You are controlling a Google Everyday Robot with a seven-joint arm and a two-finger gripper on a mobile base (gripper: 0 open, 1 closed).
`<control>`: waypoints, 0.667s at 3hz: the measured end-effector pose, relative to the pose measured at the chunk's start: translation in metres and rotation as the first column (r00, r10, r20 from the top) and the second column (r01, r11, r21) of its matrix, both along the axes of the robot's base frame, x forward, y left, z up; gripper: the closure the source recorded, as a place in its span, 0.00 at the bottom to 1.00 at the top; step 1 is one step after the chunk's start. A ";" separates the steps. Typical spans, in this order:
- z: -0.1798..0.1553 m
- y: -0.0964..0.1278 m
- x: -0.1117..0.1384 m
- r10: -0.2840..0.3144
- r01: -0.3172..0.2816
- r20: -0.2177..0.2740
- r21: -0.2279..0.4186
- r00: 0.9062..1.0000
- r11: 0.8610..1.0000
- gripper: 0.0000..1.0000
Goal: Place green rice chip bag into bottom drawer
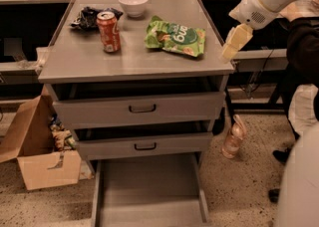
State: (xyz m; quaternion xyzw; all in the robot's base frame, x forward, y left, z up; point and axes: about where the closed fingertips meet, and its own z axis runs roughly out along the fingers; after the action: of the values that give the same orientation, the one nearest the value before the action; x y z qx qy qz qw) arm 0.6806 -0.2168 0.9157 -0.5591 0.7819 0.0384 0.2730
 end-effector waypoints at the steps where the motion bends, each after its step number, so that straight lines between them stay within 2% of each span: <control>1: -0.018 -0.002 0.046 -0.024 0.023 0.016 0.044 1.000 0.999 0.00; 2: -0.019 0.007 0.083 -0.064 0.057 0.064 0.107 0.996 0.993 0.00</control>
Offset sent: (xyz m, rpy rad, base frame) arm 0.1385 0.0027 0.0003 0.1782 -0.1480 -0.1143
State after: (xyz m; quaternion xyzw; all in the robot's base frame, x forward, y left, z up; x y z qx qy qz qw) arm 0.7633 -0.2100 0.8969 -0.5209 0.7857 0.0525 0.3294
